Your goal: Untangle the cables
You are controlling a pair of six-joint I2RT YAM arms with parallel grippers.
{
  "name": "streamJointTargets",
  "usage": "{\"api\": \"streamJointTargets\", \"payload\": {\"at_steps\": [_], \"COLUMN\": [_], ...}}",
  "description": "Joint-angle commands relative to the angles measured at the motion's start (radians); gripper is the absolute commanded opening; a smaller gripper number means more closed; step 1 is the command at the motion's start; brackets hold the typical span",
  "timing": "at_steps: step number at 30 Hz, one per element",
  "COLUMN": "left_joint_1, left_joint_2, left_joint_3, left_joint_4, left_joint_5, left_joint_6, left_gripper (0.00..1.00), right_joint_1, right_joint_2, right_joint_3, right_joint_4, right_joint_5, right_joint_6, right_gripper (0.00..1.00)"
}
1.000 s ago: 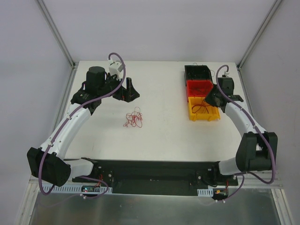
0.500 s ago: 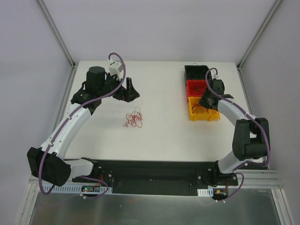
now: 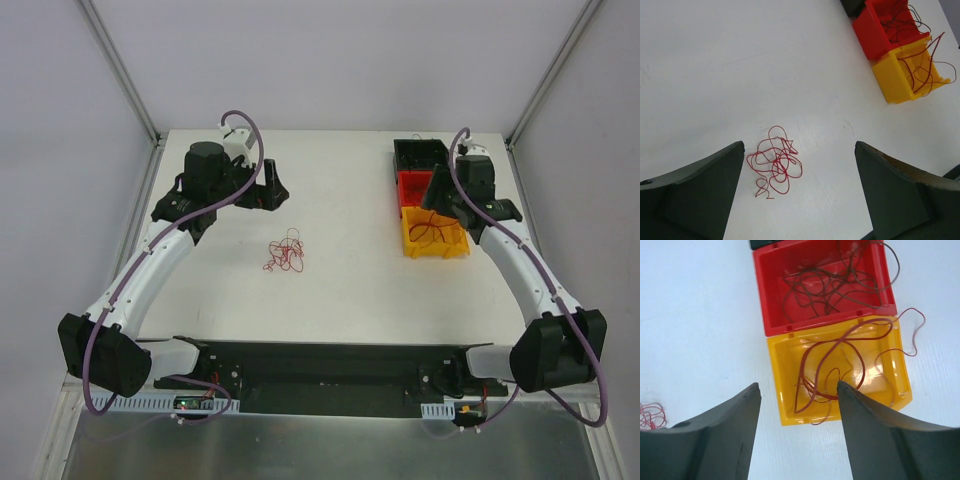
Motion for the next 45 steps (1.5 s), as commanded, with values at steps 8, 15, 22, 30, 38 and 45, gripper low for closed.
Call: {"api": "streamJointTargets", "payload": {"at_steps": [8,15,22,30,38,45], "left_joint_1": [-0.005,-0.005,-0.005,-0.003,-0.002,0.001], "left_joint_2": [-0.004,0.006,0.017,0.02,0.026,0.037], "left_joint_3": [0.003,0.011,0.009,0.015,0.014,0.017], "left_joint_4": [-0.016,-0.017,-0.017,-0.017,-0.017,-0.016], "left_joint_5": [-0.077,-0.034,-0.022,0.0,-0.005,0.018], "left_joint_6": [-0.019,-0.028,-0.027,-0.031,-0.028,-0.034], "left_gripper": [0.91,0.91,0.91,0.91,0.91,0.91], "right_joint_1": [-0.021,-0.231,-0.299,-0.273,-0.161,-0.132], "right_joint_2": [0.03,0.027,0.146,0.231,0.353,0.39], "right_joint_3": [0.058,-0.089,-0.097,-0.118,-0.105,-0.076], "right_joint_4": [-0.08,0.012,0.061,0.212,0.316,0.215], "right_joint_5": [0.026,-0.146,-0.206,-0.462,-0.464,-0.262], "right_joint_6": [0.033,0.105,0.122,0.19,0.269,0.148], "right_gripper": [0.72,0.72,0.51,0.0,0.0,0.0]}}
